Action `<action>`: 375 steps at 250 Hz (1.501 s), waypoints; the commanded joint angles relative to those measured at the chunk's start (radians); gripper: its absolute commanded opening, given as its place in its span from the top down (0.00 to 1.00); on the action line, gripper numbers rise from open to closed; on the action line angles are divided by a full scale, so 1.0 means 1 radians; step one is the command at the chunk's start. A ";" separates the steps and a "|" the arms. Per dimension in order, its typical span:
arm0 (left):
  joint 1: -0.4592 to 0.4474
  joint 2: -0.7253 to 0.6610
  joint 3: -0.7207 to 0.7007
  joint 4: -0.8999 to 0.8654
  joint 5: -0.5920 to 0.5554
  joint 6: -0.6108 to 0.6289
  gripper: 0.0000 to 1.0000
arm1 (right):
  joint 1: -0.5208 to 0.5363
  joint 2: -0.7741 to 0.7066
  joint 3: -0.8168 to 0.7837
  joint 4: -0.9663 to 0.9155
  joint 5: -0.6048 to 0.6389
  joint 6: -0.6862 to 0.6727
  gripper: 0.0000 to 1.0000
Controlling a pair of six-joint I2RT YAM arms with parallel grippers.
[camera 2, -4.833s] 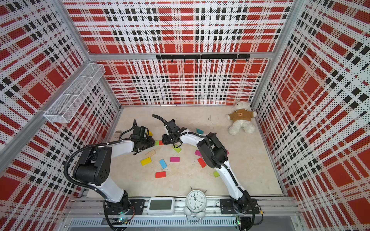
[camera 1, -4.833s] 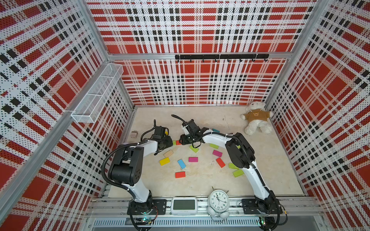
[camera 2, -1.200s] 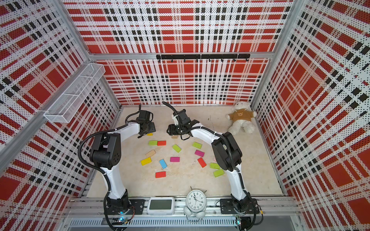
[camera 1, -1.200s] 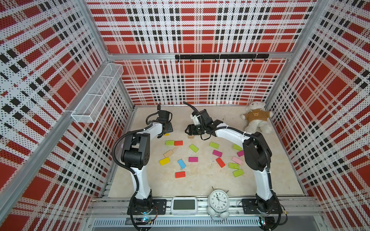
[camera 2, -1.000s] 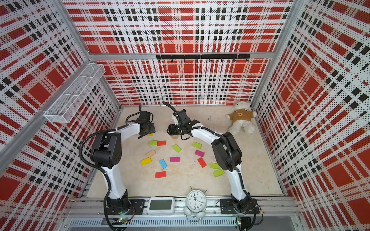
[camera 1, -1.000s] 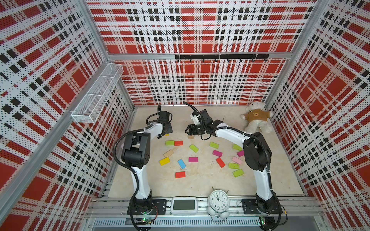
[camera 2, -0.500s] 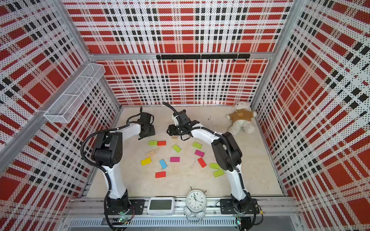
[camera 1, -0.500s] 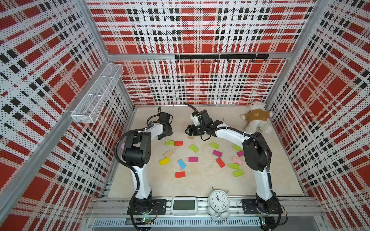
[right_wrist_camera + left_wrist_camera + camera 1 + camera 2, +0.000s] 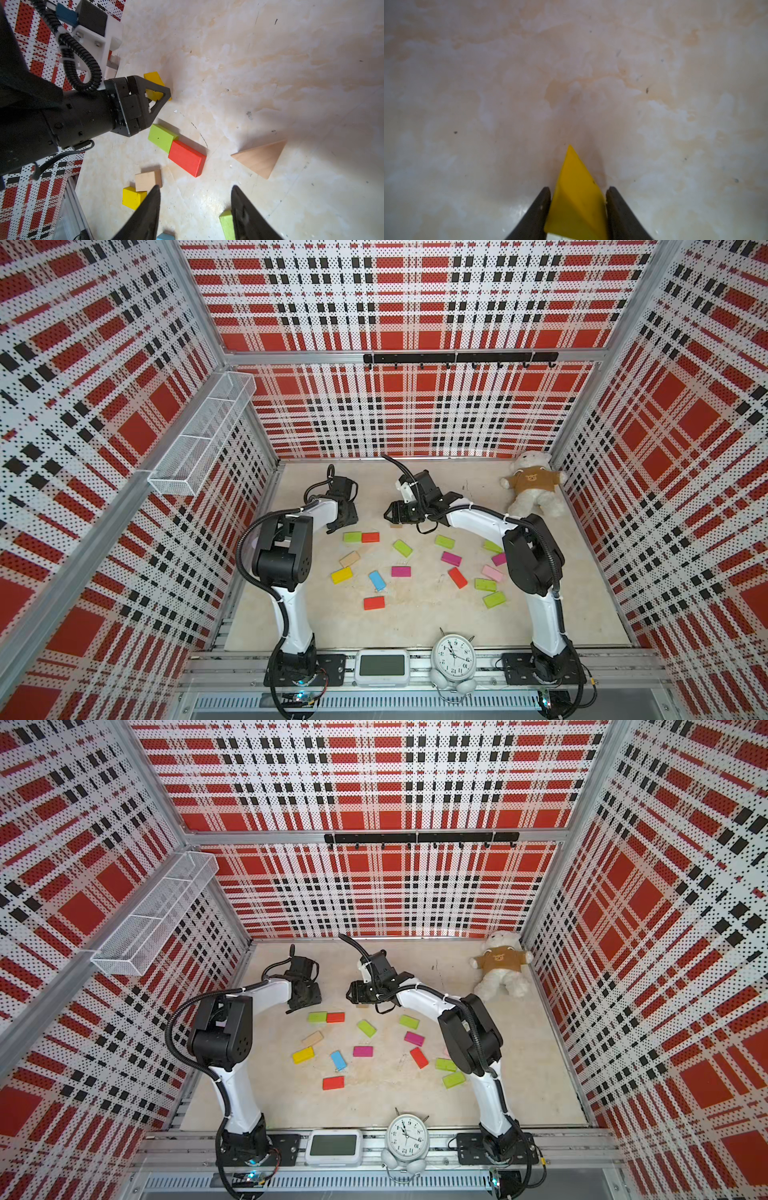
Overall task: Assemble a carrot with building blocks
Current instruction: Assemble the building block at the center of the board.
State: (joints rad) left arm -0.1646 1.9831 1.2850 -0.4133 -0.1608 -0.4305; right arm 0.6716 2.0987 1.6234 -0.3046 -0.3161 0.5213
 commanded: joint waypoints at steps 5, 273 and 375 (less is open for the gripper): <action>-0.009 -0.036 -0.028 -0.018 -0.002 -0.027 0.55 | -0.003 -0.034 -0.018 0.047 -0.016 0.011 0.44; -0.038 -0.138 -0.052 -0.052 -0.014 -0.040 0.47 | -0.004 -0.049 -0.049 0.090 -0.049 0.030 0.44; 0.058 -0.154 -0.029 -0.007 0.066 -0.091 0.54 | 0.020 0.085 0.141 0.068 -0.087 0.022 0.51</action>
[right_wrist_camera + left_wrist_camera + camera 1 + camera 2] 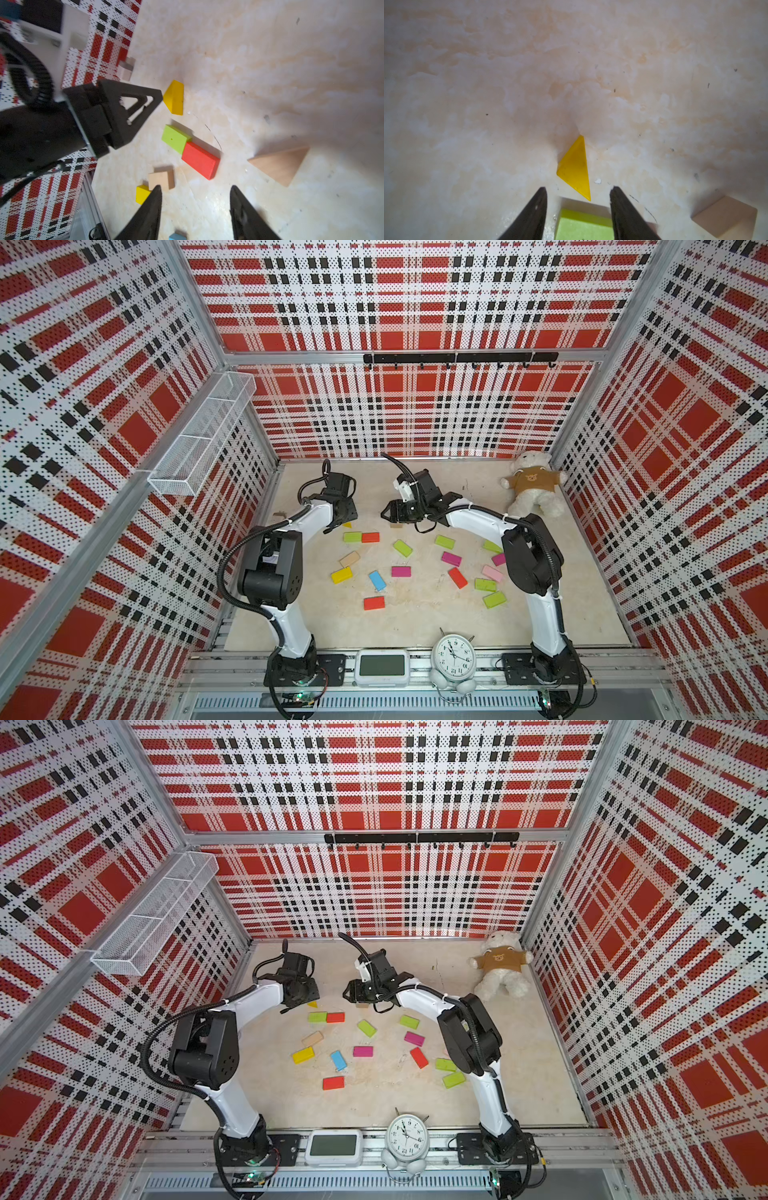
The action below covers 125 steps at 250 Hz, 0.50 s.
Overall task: Assemble a carrot with building blocks
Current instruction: Assemble the building block at the center of the board.
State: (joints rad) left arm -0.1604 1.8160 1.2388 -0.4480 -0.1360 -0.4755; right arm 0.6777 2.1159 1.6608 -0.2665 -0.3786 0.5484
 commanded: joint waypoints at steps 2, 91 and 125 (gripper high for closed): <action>0.057 0.015 0.017 0.030 0.045 -0.047 0.54 | 0.015 0.070 0.111 0.029 -0.024 -0.005 0.51; 0.109 0.129 0.063 0.062 0.125 -0.083 0.65 | 0.039 0.331 0.455 -0.025 -0.053 0.008 0.77; 0.111 0.143 0.064 0.061 0.124 -0.086 0.66 | 0.046 0.421 0.573 -0.029 -0.067 0.036 0.79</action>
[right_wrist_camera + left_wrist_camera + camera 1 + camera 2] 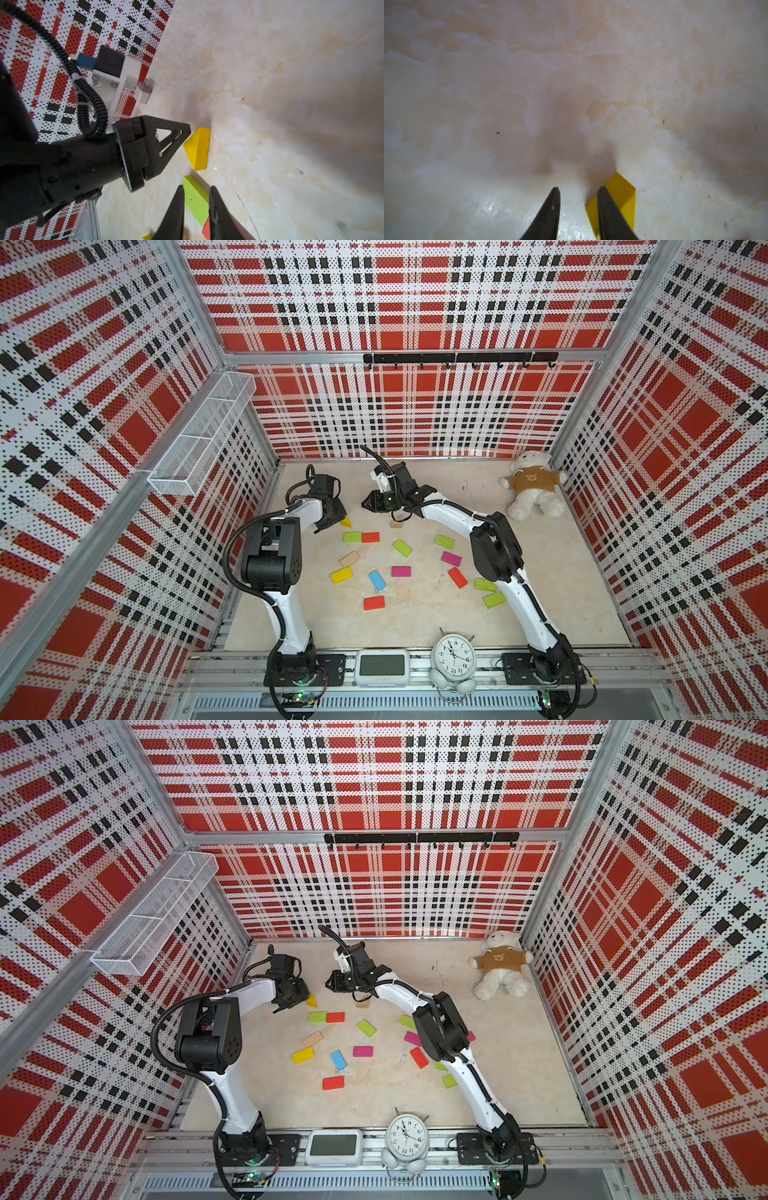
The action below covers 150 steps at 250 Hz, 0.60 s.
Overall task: Assemble a carrot with building blocks
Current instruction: Assemble the building block at the center of the board.
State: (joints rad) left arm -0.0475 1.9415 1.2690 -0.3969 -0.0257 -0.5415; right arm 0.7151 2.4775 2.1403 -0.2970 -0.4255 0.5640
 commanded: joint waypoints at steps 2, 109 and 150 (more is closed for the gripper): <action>-0.003 0.017 0.033 0.009 0.016 -0.019 0.66 | 0.008 0.065 0.099 0.002 -0.021 0.022 0.79; -0.006 0.002 0.000 0.012 0.026 -0.026 0.65 | 0.025 0.213 0.239 0.025 -0.042 0.076 0.78; -0.008 -0.002 -0.011 0.013 0.033 -0.027 0.65 | 0.036 0.251 0.272 0.025 -0.048 0.083 0.78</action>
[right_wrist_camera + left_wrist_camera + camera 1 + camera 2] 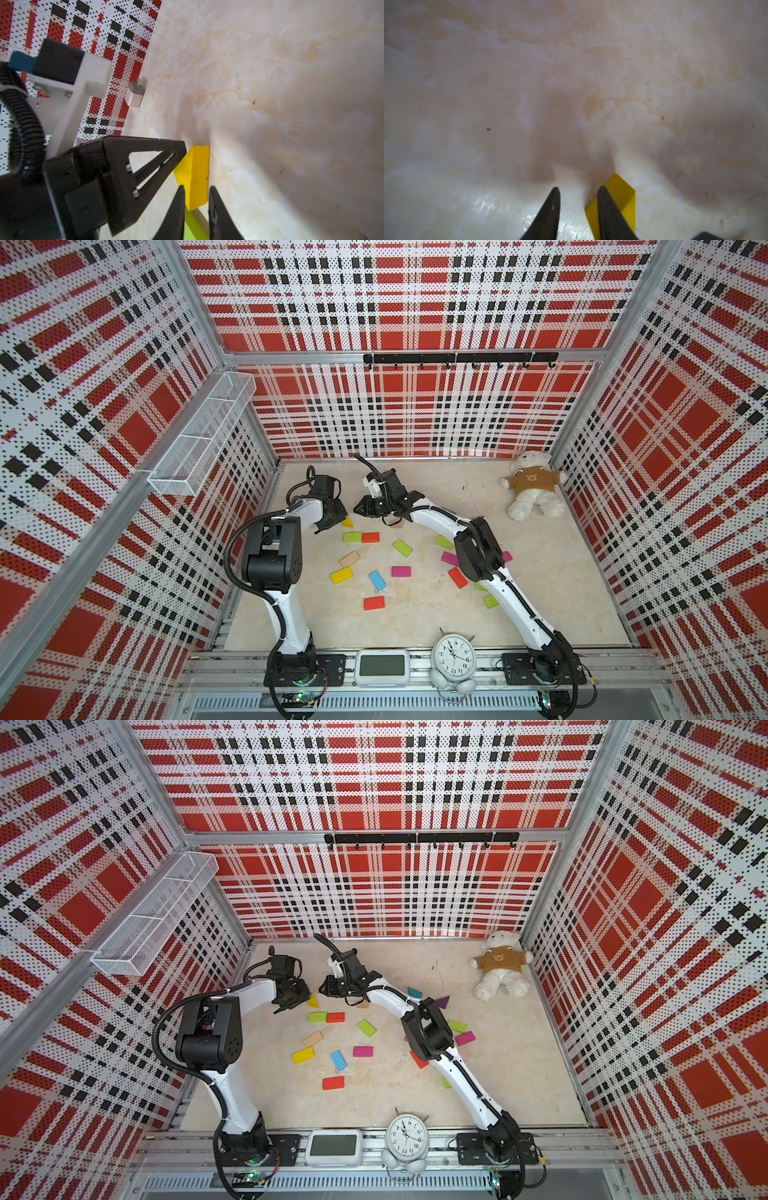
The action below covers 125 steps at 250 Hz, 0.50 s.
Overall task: Assemble a carrot with building blocks
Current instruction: Assemble the building block at the center of the board.
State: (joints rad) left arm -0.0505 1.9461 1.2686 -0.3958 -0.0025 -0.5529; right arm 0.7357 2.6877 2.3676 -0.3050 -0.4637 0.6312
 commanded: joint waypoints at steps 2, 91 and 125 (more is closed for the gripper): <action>-0.005 -0.006 -0.011 0.012 0.011 -0.015 0.65 | 0.016 0.042 0.046 0.033 -0.010 0.016 0.78; -0.022 0.000 -0.014 0.009 0.012 -0.019 0.65 | 0.021 0.080 0.052 0.055 -0.017 0.039 0.77; -0.029 -0.001 -0.024 0.010 0.013 -0.022 0.65 | 0.027 0.086 0.052 0.054 -0.018 0.038 0.77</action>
State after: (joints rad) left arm -0.0696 1.9461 1.2648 -0.3916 0.0040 -0.5556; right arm 0.7559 2.7480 2.3936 -0.2882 -0.4736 0.6628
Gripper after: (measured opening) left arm 0.348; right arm 0.227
